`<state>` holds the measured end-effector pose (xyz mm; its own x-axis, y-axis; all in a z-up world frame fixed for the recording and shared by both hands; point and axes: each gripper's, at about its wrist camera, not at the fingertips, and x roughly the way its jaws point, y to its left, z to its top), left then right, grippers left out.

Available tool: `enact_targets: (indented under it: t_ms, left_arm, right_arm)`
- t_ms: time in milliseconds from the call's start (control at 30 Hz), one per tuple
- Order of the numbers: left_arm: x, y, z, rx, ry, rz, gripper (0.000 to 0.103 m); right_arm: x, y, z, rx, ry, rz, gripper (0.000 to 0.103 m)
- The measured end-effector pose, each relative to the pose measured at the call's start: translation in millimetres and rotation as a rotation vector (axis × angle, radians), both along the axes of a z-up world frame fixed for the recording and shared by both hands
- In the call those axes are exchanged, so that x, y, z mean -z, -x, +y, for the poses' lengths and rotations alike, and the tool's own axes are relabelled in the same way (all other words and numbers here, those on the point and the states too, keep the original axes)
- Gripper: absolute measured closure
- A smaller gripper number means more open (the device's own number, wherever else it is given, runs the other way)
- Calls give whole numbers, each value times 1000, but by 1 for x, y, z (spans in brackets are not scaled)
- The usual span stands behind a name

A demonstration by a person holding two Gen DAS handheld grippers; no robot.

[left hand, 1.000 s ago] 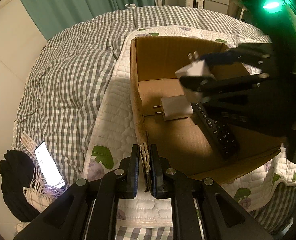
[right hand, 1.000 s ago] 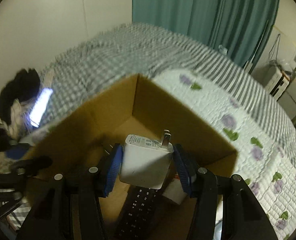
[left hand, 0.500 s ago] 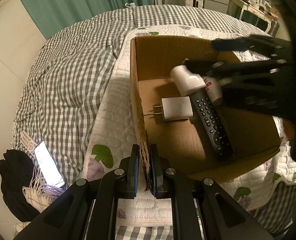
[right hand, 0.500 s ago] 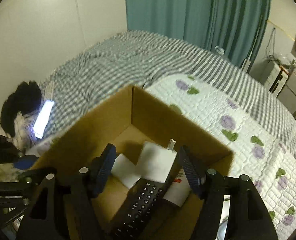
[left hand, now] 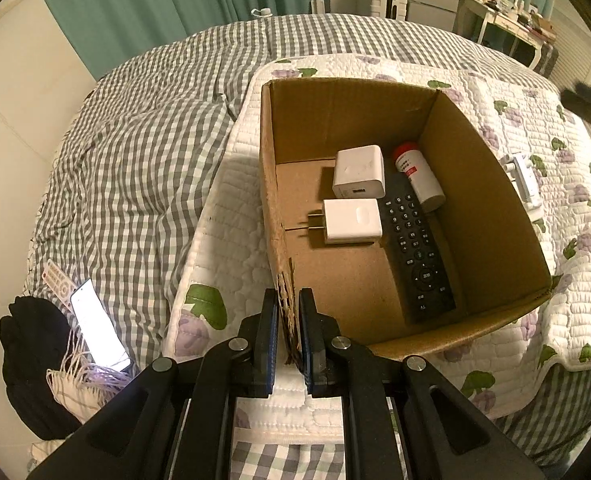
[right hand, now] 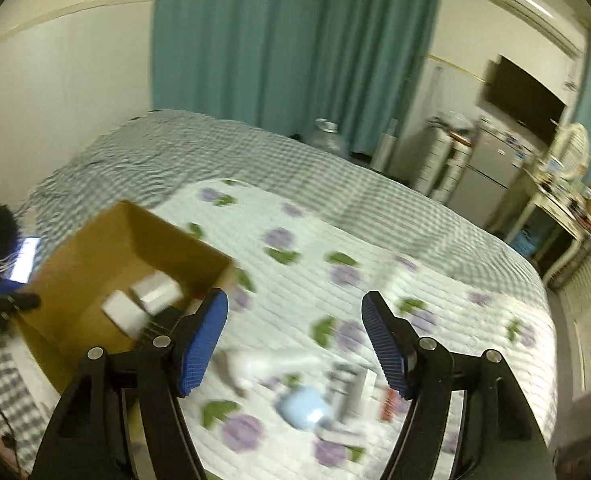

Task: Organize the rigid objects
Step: 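Carry the larger charger into the box and release it with the right gripper, then grasp the grey folding phone stand with the right gripper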

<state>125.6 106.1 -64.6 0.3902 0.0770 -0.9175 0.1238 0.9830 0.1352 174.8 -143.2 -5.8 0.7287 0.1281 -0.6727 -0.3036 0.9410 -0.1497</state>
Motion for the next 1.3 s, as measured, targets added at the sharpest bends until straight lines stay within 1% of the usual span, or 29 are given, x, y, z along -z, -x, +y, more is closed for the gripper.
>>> enact_targets:
  t_ms: [133,267,333,433,500,600,733,867,933,1000,1100,1200,1300]
  left_arm:
    - [0,1,0,-6,-1,-4,93]
    - [0,1,0,-12,-4,-3,93]
    - [0,1,-1,-16,-7,-3,93]
    - [0,1,-1,-19,-13,-3,93]
    - [0,1,-1,-22,-14,-3,93]
    - [0,1,-2,-24,-18,-2,93]
    - [0,0,-3,-24,-23,-2,93]
    - [0,0,-3,-24,-23,-2,93]
    - [0,0,-4,-23,-23,-2,93]
    - [0,0,-4,-24,-23,-2,93]
    - [0,0,-4,-25,-21,-2,93]
    - [0,0,-4,-25,-22,-1,93]
    - [0,0,-4,-24,-22,0,93]
  right_arm:
    - [17,6,-46,96,-15,33,33]
    - [51,7,-80,184,-3,96,33]
    - [76,4,-92,211,-1,147,33]
    - [106,2,-104,235,-10,194,33]
    - [123,-2,-108,250,-9,215,33]
    - [145,-11,-114,267,-45,267,33]
    - [161,-18,-110,248,-73,315,33]
    - [175,-27,-104,243,-64,355,34]
    - [180,-31,-104,243,-79,371,34]
    - [184,-37,-99,241,-62,379,33]
    - [188,-45,-88,232,-7,362,33]
    - [189,-53,-82,242,27,337,37]
    - [189,-52,-79,244,55,320,38]
